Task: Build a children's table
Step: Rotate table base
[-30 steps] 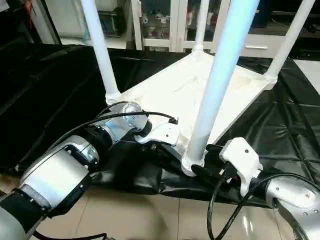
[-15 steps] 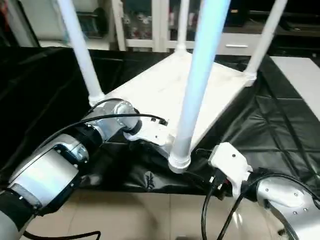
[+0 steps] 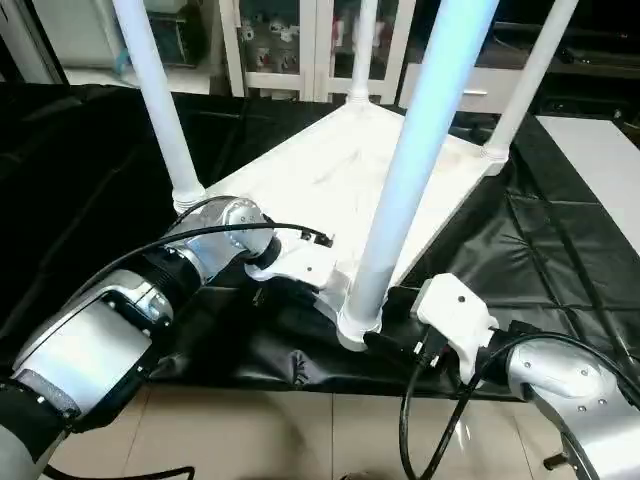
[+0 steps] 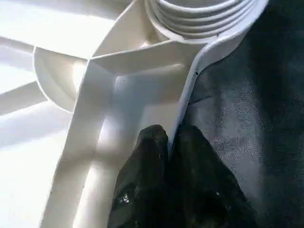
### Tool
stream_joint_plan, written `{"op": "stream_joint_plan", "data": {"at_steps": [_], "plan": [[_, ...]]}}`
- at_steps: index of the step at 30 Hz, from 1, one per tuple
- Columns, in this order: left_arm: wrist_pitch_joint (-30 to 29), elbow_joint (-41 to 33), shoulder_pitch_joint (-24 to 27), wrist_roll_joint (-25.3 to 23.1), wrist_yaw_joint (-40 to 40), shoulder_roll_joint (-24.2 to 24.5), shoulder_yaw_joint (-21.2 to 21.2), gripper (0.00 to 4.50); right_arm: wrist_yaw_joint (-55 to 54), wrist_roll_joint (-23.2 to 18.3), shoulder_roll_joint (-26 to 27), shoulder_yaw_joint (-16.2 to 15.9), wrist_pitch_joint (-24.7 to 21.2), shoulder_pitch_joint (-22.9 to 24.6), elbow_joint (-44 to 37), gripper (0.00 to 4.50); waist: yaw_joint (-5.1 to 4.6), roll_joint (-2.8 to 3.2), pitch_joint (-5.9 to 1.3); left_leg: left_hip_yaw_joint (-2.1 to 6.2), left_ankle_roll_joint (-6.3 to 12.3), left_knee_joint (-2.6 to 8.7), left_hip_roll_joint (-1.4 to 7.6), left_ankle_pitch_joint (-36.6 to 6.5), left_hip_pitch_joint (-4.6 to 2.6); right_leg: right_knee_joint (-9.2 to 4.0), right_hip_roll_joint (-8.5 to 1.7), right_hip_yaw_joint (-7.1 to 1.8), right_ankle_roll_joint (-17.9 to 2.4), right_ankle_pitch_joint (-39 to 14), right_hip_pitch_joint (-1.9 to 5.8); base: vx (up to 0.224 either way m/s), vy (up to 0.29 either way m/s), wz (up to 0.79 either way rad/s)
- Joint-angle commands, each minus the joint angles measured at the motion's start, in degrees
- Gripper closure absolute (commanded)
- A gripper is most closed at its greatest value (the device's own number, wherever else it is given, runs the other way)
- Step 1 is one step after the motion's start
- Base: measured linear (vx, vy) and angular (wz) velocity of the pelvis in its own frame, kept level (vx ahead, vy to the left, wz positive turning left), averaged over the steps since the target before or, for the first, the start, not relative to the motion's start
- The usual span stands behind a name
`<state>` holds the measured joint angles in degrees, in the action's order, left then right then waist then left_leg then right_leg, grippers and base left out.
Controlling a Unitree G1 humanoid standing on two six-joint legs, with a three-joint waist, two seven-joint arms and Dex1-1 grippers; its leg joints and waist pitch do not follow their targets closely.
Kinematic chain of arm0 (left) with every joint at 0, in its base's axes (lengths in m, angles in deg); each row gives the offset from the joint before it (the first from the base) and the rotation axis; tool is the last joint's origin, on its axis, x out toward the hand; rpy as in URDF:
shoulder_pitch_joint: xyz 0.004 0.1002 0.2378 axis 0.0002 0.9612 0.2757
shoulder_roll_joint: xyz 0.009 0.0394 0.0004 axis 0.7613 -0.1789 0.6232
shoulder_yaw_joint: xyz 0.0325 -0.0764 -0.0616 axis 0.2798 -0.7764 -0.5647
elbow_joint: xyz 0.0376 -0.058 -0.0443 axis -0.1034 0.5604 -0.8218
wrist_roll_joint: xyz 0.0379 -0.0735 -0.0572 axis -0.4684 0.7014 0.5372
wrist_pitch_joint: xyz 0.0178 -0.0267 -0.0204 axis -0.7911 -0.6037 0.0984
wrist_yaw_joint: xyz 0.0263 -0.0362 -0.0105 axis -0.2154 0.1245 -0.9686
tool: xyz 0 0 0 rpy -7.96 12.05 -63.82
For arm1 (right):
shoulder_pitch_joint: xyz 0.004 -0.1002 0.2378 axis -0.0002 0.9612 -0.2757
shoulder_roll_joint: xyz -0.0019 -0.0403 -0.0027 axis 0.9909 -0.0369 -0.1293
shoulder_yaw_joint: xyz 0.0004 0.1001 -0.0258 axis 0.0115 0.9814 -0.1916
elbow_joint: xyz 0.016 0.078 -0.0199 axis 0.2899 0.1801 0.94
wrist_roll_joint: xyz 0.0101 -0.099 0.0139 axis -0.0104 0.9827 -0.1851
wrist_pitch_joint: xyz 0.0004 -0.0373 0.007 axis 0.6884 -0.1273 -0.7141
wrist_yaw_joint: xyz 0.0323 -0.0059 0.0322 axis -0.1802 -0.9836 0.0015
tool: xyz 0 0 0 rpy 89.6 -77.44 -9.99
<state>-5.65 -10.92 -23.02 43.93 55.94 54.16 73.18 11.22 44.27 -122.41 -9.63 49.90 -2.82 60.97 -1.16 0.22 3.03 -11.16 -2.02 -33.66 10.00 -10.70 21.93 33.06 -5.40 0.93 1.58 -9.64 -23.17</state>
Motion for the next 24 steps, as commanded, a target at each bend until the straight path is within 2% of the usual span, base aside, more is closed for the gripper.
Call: {"op": "stream_joint_plan", "data": {"at_steps": [1, 2, 4, 6, 11, 12, 15, 18, 19, 21, 24], "plan": [[-6.3, 2.0, 2.2, 2.3, -5.9, 1.3, -3.4, 4.26, -0.2, 0.2, 0.2, 0.2, 0.5, 0.0, 0.7, 1.31, 0.59, -1.27, -2.34, 1.61, 5.22, 4.38, 3.03, -17.9, -0.54, -4.44, -2.94, -1.07, -13.7, -17.9, 2.02, 0.000, 0.000, 0.00], [-6.9, 1.8, 2.3, 2.6, -6.6, 1.6, -3.9, 4.26, -0.3, 0.2, 0.2, 0.2, 0.5, 0.0, 0.6, 1.31, 0.56, -1.21, -2.33, 1.68, 4.99, 4.38, 2.95, -18.1, -0.44, -4.44, -2.93, -1.03, -13.5, -18.6, 2.07, 0.000, 0.000, 0.00], [-8.4, 1.4, 2.8, 3.1, -8.6, 2.3, -4.8, 4.26, -0.5, 0.2, 0.3, 0.2, 0.5, 0.1, 0.5, 1.31, 0.27, -1.38, -2.21, 1.93, 4.17, 4.63, 2.84, -19.2, -0.09, -4.70, -2.87, -0.90, -11.7, -22.5, 2.12, 0.000, 0.000, 0.00], [-10.7, 0.2, 3.8, 3.4, -10.2, 3.5, -5.8, 4.26, -0.7, 0.4, 0.6, 0.3, 0.6, 0.2, 0.4, 1.31, 0.00, -1.38, -2.23, 2.15, 3.62, 4.75, 2.70, -19.3, 0.30, -4.74, -2.78, -0.86, -10.4, -23.3, 2.21, -0.014, 0.005, -0.10], [-14.0, -2.6, 5.9, 4.2, -11.6, 4.3, -7.4, 4.26, -0.9, 0.7, 1.0, 0.1, 0.9, 0.4, 0.4, 1.31, -0.41, -1.54, -2.27, 2.07, 3.85, 4.59, 2.43, -18.7, 0.40, -4.79, -2.58, -0.81, -10.0, -22.8, 1.96, 0.000, 0.000, 0.00], [-15.8, -5.0, 7.3, 4.6, -12.3, 4.2, -8.1, 4.26, -1.1, 0.8, 1.1, 0.0, 1.0, 0.3, 0.6, 1.31, -0.63, -1.52, -2.16, 1.95, 4.14, 4.54, 2.50, -19.2, 0.10, -4.97, -2.48, -0.89, -10.7, -22.5, 1.66, 0.000, 0.000, 0.00], [-18.4, -8.6, 9.5, 5.5, -12.3, 3.6, -8.7, 4.30, -1.3, 1.0, 1.3, 0.0, 1.1, 0.1, 0.8, 1.31, -0.59, -1.38, -2.25, 1.78, 4.36, 4.44, 2.70, -18.9, -0.24, -4.90, -2.46, -1.02, -12.0, -21.0, 1.53, 0.000, 0.000, 0.00], [-20.3, -11.5, 11.3, 6.0, -13.4, 2.8, -9.3, 4.42, -1.6, 1.3, 1.5, 0.0, 1.0, 0.0, 1.1, 1.31, -0.27, -1.03, -2.45, 1.62, 5.03, 4.37, 2.79, -17.3, -0.29, -4.59, -2.32, -1.03, -13.4, -16.8, 1.60, 0.000, 0.000, 0.00], [-21.0, -12.8, 12.0, 6.5, -14.0, 2.4, -9.8, 4.42, -1.7, 1.3, 1.6, 0.0, 1.0, 0.0, 1.1, 1.31, -0.21, -1.16, -2.38, 1.59, 5.39, 4.37, 2.82, -16.8, -0.13, -4.50, -2.33, -0.98, -13.8, -15.6, 1.75, 0.000, 0.000, 0.00], [-23.9, -19.0, 16.0, 9.2, -16.6, 0.2, -11.9, 4.48, -2.9, 1.9, 1.9, 0.2, 0.1, -0.1, 1.4, 1.31, 0.10, -1.10, -2.49, 1.53, 5.61, 4.29, 3.13, -15.5, -0.33, -4.23, -2.57, -1.08, -14.9, -13.4, 1.99, 0.000, 0.000, 0.00], [-24.8, -24.4, 19.7, 11.2, -16.5, -0.7, -12.7, 4.49, -4.2, 2.4, 2.6, 0.5, -0.7, -0.2, 1.8, 1.31, 0.87, -0.94, -2.79, 1.23, 6.36, 3.94, 3.07, -14.1, -0.78, -4.20, -2.34, -1.19, -15.5, -11.5, 1.74, 0.000, 0.000, 0.00]]}}
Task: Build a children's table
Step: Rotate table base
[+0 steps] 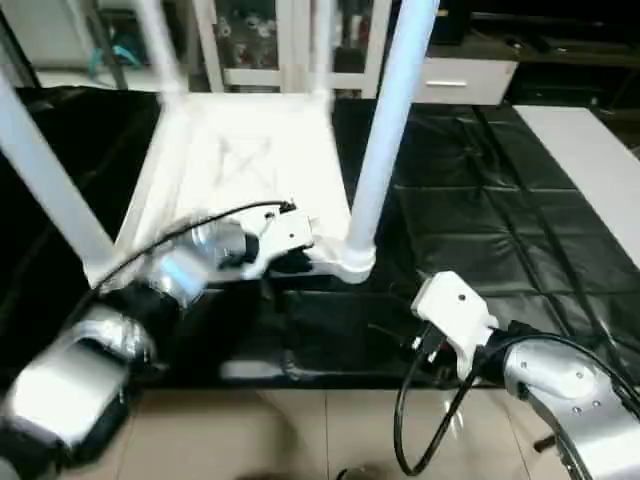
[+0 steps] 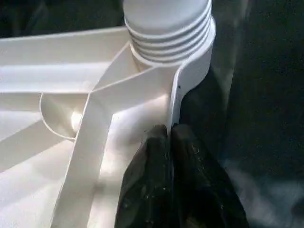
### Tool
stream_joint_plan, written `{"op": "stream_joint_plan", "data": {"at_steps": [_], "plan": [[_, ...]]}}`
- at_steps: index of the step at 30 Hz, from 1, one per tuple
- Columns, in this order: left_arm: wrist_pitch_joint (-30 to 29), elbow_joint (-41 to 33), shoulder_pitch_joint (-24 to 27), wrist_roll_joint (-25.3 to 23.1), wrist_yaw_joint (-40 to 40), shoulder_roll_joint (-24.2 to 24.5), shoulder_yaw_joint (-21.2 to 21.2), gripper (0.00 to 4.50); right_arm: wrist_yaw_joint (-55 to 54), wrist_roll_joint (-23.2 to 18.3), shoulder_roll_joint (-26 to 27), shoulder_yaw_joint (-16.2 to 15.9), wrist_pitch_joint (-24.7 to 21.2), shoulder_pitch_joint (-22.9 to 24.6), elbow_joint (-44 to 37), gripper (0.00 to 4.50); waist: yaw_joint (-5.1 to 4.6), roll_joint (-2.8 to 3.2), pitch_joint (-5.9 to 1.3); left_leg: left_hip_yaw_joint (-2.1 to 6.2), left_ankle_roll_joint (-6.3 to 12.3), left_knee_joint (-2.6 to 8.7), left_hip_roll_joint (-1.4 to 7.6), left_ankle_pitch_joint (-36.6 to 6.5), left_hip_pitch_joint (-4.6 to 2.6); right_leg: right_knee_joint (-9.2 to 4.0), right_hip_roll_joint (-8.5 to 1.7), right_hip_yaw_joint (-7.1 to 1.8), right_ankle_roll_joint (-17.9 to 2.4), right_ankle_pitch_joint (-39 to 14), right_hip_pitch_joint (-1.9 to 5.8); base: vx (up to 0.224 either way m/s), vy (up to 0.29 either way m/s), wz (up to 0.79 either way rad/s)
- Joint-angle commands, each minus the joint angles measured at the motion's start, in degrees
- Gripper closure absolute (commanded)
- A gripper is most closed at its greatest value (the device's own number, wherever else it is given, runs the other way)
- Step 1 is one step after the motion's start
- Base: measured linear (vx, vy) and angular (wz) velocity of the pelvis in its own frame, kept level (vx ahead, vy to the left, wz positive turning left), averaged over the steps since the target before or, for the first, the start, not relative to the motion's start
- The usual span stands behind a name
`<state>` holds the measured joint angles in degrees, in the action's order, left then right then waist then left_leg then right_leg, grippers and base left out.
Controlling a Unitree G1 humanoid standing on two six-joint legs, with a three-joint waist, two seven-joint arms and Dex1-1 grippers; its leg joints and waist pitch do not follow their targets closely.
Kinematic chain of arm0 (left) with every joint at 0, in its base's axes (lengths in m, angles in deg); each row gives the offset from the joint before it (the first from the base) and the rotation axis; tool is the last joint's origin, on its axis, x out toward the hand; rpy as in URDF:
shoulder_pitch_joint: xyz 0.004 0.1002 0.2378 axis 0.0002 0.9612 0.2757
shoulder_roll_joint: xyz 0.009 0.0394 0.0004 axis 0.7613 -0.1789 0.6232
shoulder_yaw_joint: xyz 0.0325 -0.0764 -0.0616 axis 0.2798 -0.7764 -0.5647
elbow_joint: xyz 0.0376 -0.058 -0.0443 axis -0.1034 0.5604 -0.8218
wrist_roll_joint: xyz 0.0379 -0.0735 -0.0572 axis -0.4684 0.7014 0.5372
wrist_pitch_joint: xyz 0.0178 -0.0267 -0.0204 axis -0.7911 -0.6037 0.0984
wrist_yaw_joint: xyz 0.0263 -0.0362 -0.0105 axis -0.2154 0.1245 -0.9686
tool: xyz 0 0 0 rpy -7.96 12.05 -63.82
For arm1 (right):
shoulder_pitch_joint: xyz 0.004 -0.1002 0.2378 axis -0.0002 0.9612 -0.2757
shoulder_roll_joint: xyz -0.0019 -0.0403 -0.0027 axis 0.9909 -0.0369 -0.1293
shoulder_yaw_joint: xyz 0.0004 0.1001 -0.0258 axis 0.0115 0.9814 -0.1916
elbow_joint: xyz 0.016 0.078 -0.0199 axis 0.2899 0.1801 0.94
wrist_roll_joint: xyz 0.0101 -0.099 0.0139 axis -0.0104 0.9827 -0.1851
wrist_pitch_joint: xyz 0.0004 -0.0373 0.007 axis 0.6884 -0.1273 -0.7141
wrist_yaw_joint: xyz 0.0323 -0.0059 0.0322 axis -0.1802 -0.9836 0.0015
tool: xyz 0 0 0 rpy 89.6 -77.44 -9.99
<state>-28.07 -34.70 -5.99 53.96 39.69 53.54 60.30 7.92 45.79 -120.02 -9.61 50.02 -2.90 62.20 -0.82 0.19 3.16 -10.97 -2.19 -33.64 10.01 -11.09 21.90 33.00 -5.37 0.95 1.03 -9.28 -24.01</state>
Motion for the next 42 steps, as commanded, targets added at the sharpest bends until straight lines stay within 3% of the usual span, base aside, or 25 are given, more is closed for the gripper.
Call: {"op": "stream_joint_plan", "data": {"at_steps": [1, 2, 5, 12, 15, 16, 23, 33, 34, 38, 42], "plan": [[-2.1, -2.1, 3.7, 1.5, -0.3, -0.1, 0.1, 4.49, -1.2, 1.1, 0.4, 0.5, -0.9, -0.2, 0.6, 1.31, 0.64, -0.85, -2.95, 1.01, 7.00, 3.89, 3.07, -12.8, -0.70, -3.93, -2.20, -1.23, -15.5, -9.4, 2.61, 0.000, 0.000, 0.00], [-3.9, -5.0, 5.6, 1.7, 0.7, 0.5, 0.3, 4.49, -2.1, 1.0, 1.2, 0.9, -1.0, -0.2, 0.8, 1.31, 0.67, -0.80, -3.13, 1.06, 7.40, 3.81, 2.95, -11.7, -0.40, -3.60, -2.17, -1.13, -15.7, -7.5, 2.93, 0.000, 0.000, 0.00], [-2.2, -8.1, 7.8, 2.7, 1.5, 1.3, 0.2, 4.49, -2.9, 0.2, 2.3, 1.6, -1.0, -0.4, 0.8, 1.31, 0.72, -0.78, -3.15, 1.09, 7.87, 3.81, 2.99, -11.3, -0.40, -3.48, -2.25, -1.06, -15.8, -6.3, 3.06, 0.000, 0.000, 0.00], [-0.1, -18.1, 13.8, 6.4, 9.0, 5.0, 1.4, 4.49, -2.3, -2.7, 3.5, 3.1, -0.7, 0.2, 1.2, 1.31, 0.82, -0.53, -2.97, 1.11, 6.01, 4.27, 3.16, -14.2, -0.67, -3.73, -2.21, -1.15, -14.4, -10.8, 2.80, 0.000, 0.000, 0.00], [-1.6, -19.6, 14.4, 7.6, 9.7, 5.4, 1.3, 4.07, -2.0, -3.0, 3.6, 3.6, -0.6, 0.3, 1.5, 1.31, 1.17, -0.42, -3.09, 1.01, 5.13, 4.20, 3.16, -13.9, -0.93, -3.62, -2.13, -1.25, -14.0, -10.3, 2.68, 0.000, 0.000, 0.00], [-0.8, -19.0, 14.0, 7.6, 8.6, 5.6, 0.9, 3.94, -1.9, -3.3, 3.7, 4.3, -0.6, 0.3, 1.8, 1.31, 1.24, -0.67, -3.03, 0.95, 5.29, 4.14, 3.06, -13.2, -0.79, -3.50, -2.07, -1.25, -13.9, -9.5, 2.69, 0.000, 0.000, 0.00], [5.5, -15.8, 12.7, 9.5, 5.9, 5.2, -1.6, 3.75, -0.4, -4.5, 3.0, 5.8, -0.5, 1.6, 2.7, 1.31, 1.50, -0.76, -3.02, 0.84, 6.14, 3.89, 2.92, -12.2, -0.71, -3.48, -2.10, -1.20, -13.2, -9.2, 2.72, 0.000, 0.000, 0.00], [3.2, -13.3, 13.2, 10.4, 9.9, 7.1, 0.3, 3.75, -0.1, -4.4, 3.1, 5.8, -0.3, 1.6, 3.4, 1.31, 1.41, -0.71, -2.96, 0.85, 6.01, 3.87, 2.81, -11.6, -0.71, -3.42, -2.13, -1.16, -13.1, -9.9, 2.74, 0.000, 0.000, 0.00], [2.8, -13.3, 13.2, 10.7, 10.2, 7.1, 0.3, 3.44, 0.0, -4.4, 3.1, 5.8, -0.3, 1.6, 3.4, 1.31, 1.41, -0.71, -2.96, 0.85, 6.01, 3.87, 2.81, -11.6, -0.71, -3.42, -2.13, -1.16, -13.1, -9.9, 2.74, 0.000, 0.000, 0.00], [0.0, -15.5, 13.6, 13.1, 10.3, 6.4, -0.8, 3.20, 0.0, -4.6, 3.1, 6.0, -0.4, 1.8, 3.4, 1.31, 1.42, -0.71, -2.93, 0.80, 6.10, 3.81, 2.83, -11.2, -0.74, -3.31, -2.12, -1.17, -13.9, -8.9, 2.75, 0.000, 0.000, 0.00], [4.2, -13.0, 13.0, 10.8, 9.0, 6.7, 0.7, 2.93, -0.1, -5.2, 3.4, 5.6, -1.5, 1.9, 3.4, 1.31, 1.40, -0.81, -2.86, 0.83, 6.47, 3.82, 2.84, -11.5, -0.68, -3.45, -2.14, -1.16, -13.5, -9.6, 2.80, 0.000, 0.000, 0.00]]}}
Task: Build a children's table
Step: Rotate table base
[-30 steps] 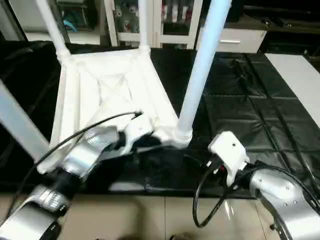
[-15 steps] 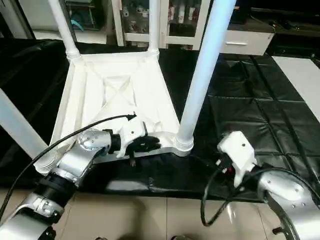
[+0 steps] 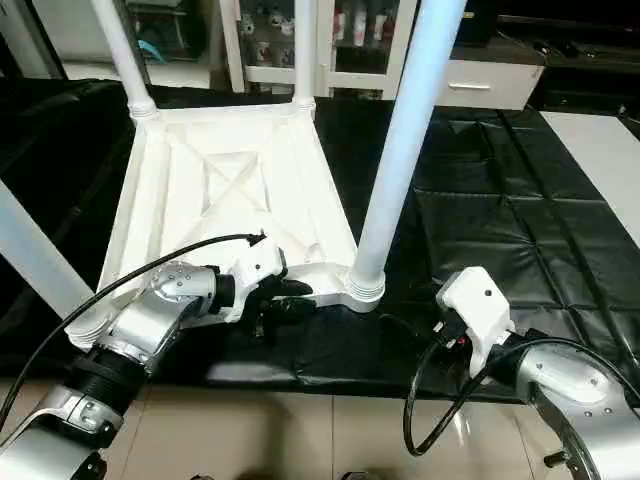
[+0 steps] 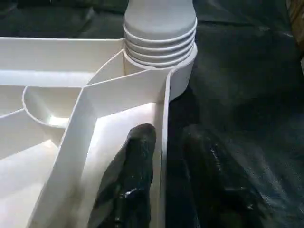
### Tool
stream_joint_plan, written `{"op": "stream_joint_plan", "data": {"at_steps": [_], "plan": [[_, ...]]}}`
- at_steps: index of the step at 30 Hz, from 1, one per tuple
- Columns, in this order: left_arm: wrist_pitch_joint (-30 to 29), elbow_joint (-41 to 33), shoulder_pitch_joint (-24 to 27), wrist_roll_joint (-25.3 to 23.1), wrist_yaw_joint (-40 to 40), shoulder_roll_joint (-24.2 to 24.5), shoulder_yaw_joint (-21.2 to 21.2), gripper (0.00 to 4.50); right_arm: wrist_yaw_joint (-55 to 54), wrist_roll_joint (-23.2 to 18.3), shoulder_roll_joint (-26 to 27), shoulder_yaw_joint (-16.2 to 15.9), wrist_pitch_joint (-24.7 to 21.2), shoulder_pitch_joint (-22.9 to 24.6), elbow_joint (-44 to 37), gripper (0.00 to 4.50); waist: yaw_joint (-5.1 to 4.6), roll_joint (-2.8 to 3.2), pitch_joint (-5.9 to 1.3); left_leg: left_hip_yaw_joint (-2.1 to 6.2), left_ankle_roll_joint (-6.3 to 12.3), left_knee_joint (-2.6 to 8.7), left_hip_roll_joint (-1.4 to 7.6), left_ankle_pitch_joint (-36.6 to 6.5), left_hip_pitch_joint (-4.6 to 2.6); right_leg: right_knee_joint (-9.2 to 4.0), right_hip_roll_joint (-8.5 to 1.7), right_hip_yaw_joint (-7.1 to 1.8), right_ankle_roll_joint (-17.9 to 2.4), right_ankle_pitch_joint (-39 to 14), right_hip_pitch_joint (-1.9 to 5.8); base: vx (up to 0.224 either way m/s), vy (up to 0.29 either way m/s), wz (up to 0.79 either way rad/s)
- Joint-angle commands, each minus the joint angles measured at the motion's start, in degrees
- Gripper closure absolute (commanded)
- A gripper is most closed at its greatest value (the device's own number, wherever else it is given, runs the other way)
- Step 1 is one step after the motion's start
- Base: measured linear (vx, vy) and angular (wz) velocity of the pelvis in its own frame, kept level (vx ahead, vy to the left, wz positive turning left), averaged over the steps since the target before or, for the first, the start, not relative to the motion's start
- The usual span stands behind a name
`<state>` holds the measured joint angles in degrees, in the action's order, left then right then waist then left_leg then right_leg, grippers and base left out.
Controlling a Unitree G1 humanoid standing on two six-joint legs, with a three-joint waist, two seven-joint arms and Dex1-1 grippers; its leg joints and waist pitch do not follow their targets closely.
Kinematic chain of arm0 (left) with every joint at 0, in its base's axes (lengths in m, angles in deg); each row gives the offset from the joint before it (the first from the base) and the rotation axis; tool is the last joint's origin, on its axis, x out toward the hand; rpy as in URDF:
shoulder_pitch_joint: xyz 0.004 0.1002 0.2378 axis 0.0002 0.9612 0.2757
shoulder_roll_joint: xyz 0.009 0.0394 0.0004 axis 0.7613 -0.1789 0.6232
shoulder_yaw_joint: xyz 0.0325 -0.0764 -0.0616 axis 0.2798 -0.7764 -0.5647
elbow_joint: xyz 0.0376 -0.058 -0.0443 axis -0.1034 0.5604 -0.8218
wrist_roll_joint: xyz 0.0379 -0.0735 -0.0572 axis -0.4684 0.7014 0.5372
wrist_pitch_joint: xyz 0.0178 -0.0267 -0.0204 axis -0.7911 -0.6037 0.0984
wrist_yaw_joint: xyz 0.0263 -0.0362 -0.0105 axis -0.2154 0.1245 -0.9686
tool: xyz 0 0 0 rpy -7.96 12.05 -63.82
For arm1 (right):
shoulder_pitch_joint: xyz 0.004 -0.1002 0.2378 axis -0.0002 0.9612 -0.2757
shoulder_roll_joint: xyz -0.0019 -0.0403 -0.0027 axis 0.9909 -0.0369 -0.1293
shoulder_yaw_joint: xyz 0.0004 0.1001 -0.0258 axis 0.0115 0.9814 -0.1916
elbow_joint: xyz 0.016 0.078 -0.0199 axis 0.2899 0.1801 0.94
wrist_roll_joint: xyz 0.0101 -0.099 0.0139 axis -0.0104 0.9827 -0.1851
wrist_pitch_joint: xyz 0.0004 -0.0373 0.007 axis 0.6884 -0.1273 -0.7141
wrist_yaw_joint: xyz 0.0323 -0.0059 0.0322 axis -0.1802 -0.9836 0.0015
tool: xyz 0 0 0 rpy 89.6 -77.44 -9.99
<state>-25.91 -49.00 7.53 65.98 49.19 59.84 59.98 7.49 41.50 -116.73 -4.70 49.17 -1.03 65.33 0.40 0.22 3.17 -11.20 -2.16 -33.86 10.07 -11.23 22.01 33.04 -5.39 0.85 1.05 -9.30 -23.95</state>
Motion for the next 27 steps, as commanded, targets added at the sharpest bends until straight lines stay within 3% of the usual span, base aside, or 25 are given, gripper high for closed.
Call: {"op": "stream_joint_plan", "data": {"at_steps": [1, 5, 11, 15, 16, 18, 21, 27], "plan": [[2.1, 1.3, -0.5, -1.2, -0.5, 0.4, 1.0, 2.82, 0.4, -0.9, 0.2, 0.7, -0.7, 0.0, 0.3, 1.31, 0.21, -0.86, -2.89, 1.06, 6.55, 3.99, 2.71, -11.6, -0.79, -3.57, -2.08, -1.05, -13.2, -9.9, 2.72, 0.000, 0.000, 0.00], [5.1, 4.4, -1.7, -2.5, -4.4, -0.2, 1.3, 2.82, 0.7, -1.3, 0.6, -0.4, -1.2, 0.0, 0.1, 1.31, 0.21, -0.90, -2.88, 1.11, 6.38, 4.03, 2.74, -12.0, -0.83, -3.59, -2.08, -1.02, -12.7, -10.4, 2.67, 0.000, 0.000, 0.00], [5.4, 6.2, -2.1, -4.0, -2.1, 0.1, 4.1, 2.82, 0.7, -1.5, 0.4, -0.4, -1.3, 0.0, -0.1, 1.31, 0.26, -0.90, -2.68, 1.15, 4.91, 4.34, 2.83, -14.4, -0.97, -3.99, -2.16, -1.11, -11.7, -14.7, 2.43, 0.000, 0.000, 0.00], [3.2, 6.9, -2.8, -3.9, 2.0, 0.4, 5.5, 2.82, 1.0, -1.7, -0.1, 0.0, -1.4, -0.3, 0.0, 1.31, 0.27, -0.79, -2.81, 1.16, 4.83, 4.31, 2.76, -13.1, -0.83, -3.74, -2.18, -1.13, -12.0, -12.4, 2.55, 0.000, 0.000, 0.00], [2.6, 7.2, -3.0, -4.0, 3.2, 0.7, 6.1, 2.82, 1.0, -1.6, -0.2, 0.1, -1.3, -0.3, 0.0, 1.31, 0.34, -0.51, -2.82, 1.18, 4.82, 4.31, 2.77, -13.1, -0.89, -3.70, -2.18, -1.14, -12.1, -12.1, 2.52, 0.000, 0.000, 0.00], [2.2, 7.6, -3.4, -4.2, 4.0, 0.9, 6.6, 2.82, 1.1, -1.5, -0.2, 0.1, -1.2, -0.3, 0.1, 1.31, 0.31, -0.62, -2.88, 1.16, 5.02, 4.24, 2.76, -12.5, -0.87, -3.60, -2.20, -1.12, -12.6, -10.8, 2.62, 0.000, 0.000, 0.00], [1.3, 8.8, -4.3, -3.9, 3.1, 0.8, 5.9, 2.98, 1.0, -1.5, -0.2, 0.3, -1.3, -0.3, -0.1, 1.31, 0.29, -0.57, -2.87, 1.07, 5.64, 4.12, 2.71, -11.8, -0.83, -3.43, -2.19, -1.08, -13.6, -8.9, 2.76, 0.000, 0.000, 0.00], [-0.1, 9.3, -4.6, -1.6, 3.5, 0.2, 3.8, 3.36, 0.7, -1.5, 0.1, 0.7, -1.0, -0.5, 0.4, 1.31, 0.29, -0.63, -2.58, 1.14, 4.39, 4.45, 2.78, -15.1, -1.01, -3.99, -2.22, -1.11, -12.8, -14.5, 2.51, 0.000, 0.000, 0.00]]}}
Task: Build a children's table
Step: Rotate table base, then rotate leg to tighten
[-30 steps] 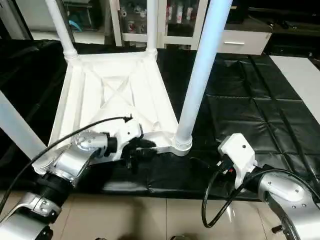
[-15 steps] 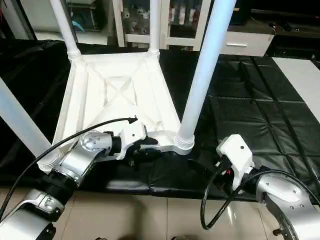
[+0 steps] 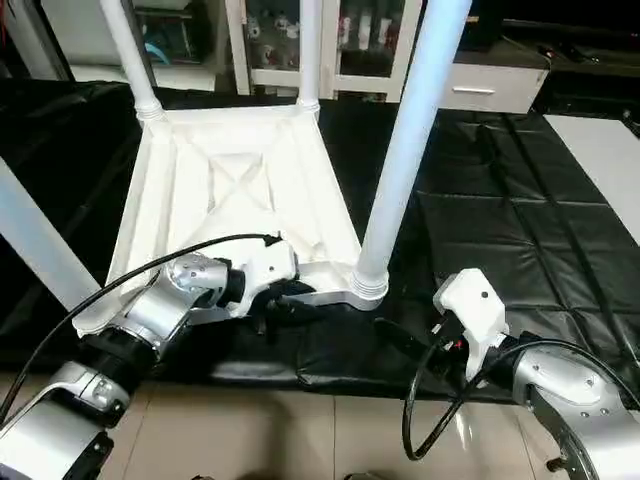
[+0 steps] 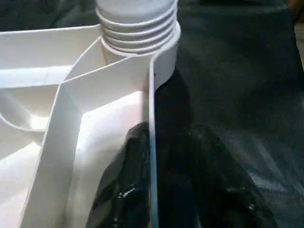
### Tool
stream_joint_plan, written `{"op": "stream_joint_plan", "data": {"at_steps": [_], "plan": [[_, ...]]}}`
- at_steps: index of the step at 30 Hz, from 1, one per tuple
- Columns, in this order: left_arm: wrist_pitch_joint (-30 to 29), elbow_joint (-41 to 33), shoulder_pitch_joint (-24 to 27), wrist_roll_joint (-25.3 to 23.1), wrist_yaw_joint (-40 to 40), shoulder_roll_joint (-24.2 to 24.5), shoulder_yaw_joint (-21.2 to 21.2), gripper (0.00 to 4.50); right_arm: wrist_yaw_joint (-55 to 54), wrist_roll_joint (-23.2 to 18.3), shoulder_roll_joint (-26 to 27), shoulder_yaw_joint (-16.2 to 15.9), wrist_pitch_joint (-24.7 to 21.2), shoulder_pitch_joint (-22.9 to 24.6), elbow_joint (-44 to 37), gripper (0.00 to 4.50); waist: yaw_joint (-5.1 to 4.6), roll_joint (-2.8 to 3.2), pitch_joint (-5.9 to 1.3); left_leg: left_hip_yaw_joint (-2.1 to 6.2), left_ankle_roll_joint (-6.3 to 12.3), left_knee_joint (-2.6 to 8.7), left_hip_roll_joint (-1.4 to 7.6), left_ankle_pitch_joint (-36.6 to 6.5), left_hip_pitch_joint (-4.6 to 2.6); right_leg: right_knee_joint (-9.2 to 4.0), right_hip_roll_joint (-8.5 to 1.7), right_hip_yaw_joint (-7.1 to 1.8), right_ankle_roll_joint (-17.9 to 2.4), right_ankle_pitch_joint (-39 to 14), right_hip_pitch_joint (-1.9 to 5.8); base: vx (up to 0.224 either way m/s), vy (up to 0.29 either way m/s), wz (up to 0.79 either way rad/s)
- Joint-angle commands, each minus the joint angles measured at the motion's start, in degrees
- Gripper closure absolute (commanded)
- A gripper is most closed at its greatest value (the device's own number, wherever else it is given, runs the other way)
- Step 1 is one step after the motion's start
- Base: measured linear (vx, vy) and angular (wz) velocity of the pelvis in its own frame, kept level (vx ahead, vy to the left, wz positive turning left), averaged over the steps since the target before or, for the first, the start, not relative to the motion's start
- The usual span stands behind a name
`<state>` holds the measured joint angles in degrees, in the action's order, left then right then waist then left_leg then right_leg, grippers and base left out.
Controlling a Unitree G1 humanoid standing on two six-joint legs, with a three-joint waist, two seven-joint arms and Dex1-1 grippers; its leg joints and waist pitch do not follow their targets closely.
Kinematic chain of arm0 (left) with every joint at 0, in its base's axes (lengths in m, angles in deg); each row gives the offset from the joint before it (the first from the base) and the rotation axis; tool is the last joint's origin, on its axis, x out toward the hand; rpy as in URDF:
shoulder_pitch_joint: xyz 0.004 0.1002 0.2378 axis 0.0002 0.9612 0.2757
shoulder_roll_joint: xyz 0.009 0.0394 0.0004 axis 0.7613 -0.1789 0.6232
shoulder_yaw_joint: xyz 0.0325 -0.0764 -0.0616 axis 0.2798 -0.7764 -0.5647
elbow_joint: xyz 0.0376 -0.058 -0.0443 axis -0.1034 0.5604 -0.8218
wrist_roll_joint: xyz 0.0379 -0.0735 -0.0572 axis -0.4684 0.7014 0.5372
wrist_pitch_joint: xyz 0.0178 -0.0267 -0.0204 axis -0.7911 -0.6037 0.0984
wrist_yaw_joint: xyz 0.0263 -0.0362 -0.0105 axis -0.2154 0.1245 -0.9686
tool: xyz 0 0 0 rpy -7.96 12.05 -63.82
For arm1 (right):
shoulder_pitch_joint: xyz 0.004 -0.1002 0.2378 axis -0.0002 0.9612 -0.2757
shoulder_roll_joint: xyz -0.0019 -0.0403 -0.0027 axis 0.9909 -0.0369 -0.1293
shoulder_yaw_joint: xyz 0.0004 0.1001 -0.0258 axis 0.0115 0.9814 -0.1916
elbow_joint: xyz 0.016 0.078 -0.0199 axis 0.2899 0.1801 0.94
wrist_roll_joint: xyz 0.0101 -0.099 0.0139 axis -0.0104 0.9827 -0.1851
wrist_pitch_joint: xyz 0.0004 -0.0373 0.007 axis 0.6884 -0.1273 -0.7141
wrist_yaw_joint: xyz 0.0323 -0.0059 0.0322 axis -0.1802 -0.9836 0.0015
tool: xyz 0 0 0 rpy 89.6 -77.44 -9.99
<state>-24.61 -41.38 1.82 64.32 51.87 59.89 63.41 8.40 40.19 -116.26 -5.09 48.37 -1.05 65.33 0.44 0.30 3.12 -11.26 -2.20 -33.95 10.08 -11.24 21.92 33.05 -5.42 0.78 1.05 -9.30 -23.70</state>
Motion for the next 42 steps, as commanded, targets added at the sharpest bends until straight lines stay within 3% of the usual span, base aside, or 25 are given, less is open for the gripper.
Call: {"op": "stream_joint_plan", "data": {"at_steps": [1, 5, 10, 12, 14, 19, 20, 23, 24, 25, 27, 29, 30, 33, 35, 42], "plan": [[-1.9, 1.2, 1.6, 0.4, 1.4, 0.2, 0.5, 3.45, -0.1, -0.2, -0.4, 1.1, -0.1, -0.4, 0.6, 1.31, 0.19, -0.72, -2.56, 1.22, 4.21, 4.58, 2.78, -15.3, -0.88, -4.02, -2.18, -1.05, -12.6, -14.9, 2.28, 0.000, 0.000, 0.00], [-3.1, 0.3, 3.0, 0.8, 3.2, 0.5, 1.4, 3.73, 0.4, -0.2, -0.8, 1.1, -0.1, -0.5, 0.8, 1.31, 0.09, -0.70, -2.67, 1.29, 4.35, 4.55, 2.78, -14.4, -0.77, -3.86, -2.20, -1.04, -12.5, -13.6, 2.36, 0.000, 0.000, 0.00], [-2.4, -2.2, 4.9, 0.2, 7.1, 1.9, 4.2, 4.14, 1.2, 0.0, -2.3, 2.4, 0.3, -1.3, 2.1, 1.31, 0.21, -0.70, -2.73, 1.13, 6.14, 4.29, 2.85, -11.0, -0.78, -3.37, -2.22, -1.02, -14.4, -7.7, 2.60, 0.000, 0.000, 0.00], [-2.2, -2.6, 5.1, 0.3, 7.5, 2.0, 4.4, 4.22, 1.2, 0.0, -2.4, 2.6, 0.4, -1.4, 2.3, 1.31, 0.19, -0.71, -2.67, 1.09, 6.33, 4.32, 2.84, -11.3, -0.77, -3.43, -2.25, -1.01, -14.4, -8.3, 2.60, 0.000, 0.000, 0.00], [-0.6, -4.2, 5.6, 0.6, 8.9, 2.5, 5.0, 4.30, 1.8, -0.4, -2.8, 3.2, 0.3, -2.2, 3.5, 1.31, 0.41, -0.61, -2.37, 1.08, 5.58, 4.55, 2.93, -13.9, -1.00, -3.93, -2.30, -1.07, -13.6, -13.0, 2.28, 0.000, 0.000, 0.00], [0.8, -6.5, 5.9, 0.8, 10.8, 3.3, 5.8, 4.40, 4.0, -4.4, -2.2, 4.1, -1.2, -3.2, 4.8, 1.31, 0.82, -0.49, -2.41, 1.08, 4.53, 4.73, 3.10, -15.1, -1.23, -3.94, -2.26, -1.17, -13.1, -13.5, 2.18, 0.000, 0.000, 0.00], [1.4, -7.6, 6.1, 0.6, 11.5, 3.7, 6.2, 4.47, 6.7, -6.2, -2.8, 3.1, -2.0, -3.3, 5.3, 1.14, 0.95, -0.78, -2.45, 1.03, 4.65, 4.69, 3.07, -14.8, -1.21, -3.87, -2.17, -1.13, -13.0, -13.1, 2.20, 0.000, 0.000, 0.00], [1.2, -8.2, 6.2, 0.6, 11.5, 3.7, 6.3, 4.47, 9.7, -6.3, -3.5, 1.0, -2.0, -3.6, 5.8, 1.14, 1.29, -0.61, -2.53, 0.94, 5.01, 4.55, 3.10, -12.9, -1.17, -3.56, -2.22, -1.13, -13.6, -10.9, 2.20, 0.000, 0.000, 0.00], [1.3, -8.3, 6.2, 0.5, 11.4, 3.8, 6.4, 4.50, 10.9, -5.9, -3.7, -0.2, -1.8, -4.0, 6.4, 0.97, 1.31, -1.06, -2.56, 0.89, 5.21, 4.48, 3.10, -12.5, -1.13, -3.52, -2.24, -1.12, -13.6, -10.5, 2.28, 0.000, 0.000, 0.00], [1.3, -8.3, 6.2, 0.5, 11.4, 3.8, 6.4, 4.50, 10.9, -5.9, -3.7, -0.2, -1.8, -4.0, 6.4, 0.82, 1.41, -0.83, -2.54, 0.97, 5.45, 4.51, 3.09, -11.8, -1.03, -3.38, -2.33, -1.10, -13.7, -10.2, 2.37, 0.000, 0.000, 0.00], [1.6, -8.2, 6.2, 0.2, 11.2, 4.0, 6.5, 4.50, 11.5, -4.1, -3.9, -1.9, -0.8, -5.1, 7.8, 0.74, 1.29, -1.11, -2.50, 0.97, 5.59, 4.48, 3.06, -11.5, -0.96, -3.33, -2.37, -1.07, -13.7, -10.8, 2.33, 0.000, 0.000, 0.00], [2.0, -8.2, 6.0, 0.0, 10.9, 4.4, 6.4, 4.50, 10.9, 0.6, -4.0, -5.3, 2.3, -7.8, 11.7, 0.65, 1.22, -0.99, -2.55, 0.92, 5.02, 4.43, 3.04, -11.5, -1.07, -3.46, -2.37, -1.04, -13.6, -11.9, 2.14, 0.000, 0.000, 0.00], [2.1, -8.2, 6.0, 0.0, 10.7, 4.5, 6.3, 4.50, 10.4, 2.2, -3.5, -6.5, 3.5, -9.4, 14.0, 0.65, 1.11, -1.48, -2.63, 0.78, 5.09, 4.32, 2.97, -11.3, -1.07, -3.47, -2.32, -1.07, -13.6, -11.6, 2.20, 0.000, 0.000, 0.00], [2.2, -8.4, 6.0, 0.0, 10.4, 4.5, 6.3, 4.50, 10.3, 3.3, -2.7, -7.3, 4.5, -11.1, 16.5, 0.65, 1.24, -1.20, -2.65, 0.77, 5.34, 4.23, 3.02, -10.5, -1.15, -3.29, -2.38, -1.15, -13.9, -10.6, 2.20, 0.000, 0.000, 0.00], [2.2, -8.5, 6.1, 0.0, 10.4, 4.5, 6.3, 4.50, 10.5, 3.5, -2.5, -7.6, 4.7, -11.5, 17.1, 0.65, 1.32, -1.38, -2.76, 0.75, 6.32, 4.10, 3.00, -9.1, -1.03, -2.97, -2.35, -1.12, -14.4, -8.4, 2.37, 0.000, 0.000, 0.00], [2.4, -8.0, 5.9, -0.1, 9.8, 4.5, 6.2, 4.50, 12.5, 3.5, -2.1, -9.0, 6.3, -12.7, 19.3, 0.65, 1.28, -1.41, -2.76, 0.76, 5.95, 4.20, 3.05, -10.6, -1.09, -3.17, -2.33, -1.11, -14.2, -10.2, 2.33, 0.000, 0.000, 0.00]]}}
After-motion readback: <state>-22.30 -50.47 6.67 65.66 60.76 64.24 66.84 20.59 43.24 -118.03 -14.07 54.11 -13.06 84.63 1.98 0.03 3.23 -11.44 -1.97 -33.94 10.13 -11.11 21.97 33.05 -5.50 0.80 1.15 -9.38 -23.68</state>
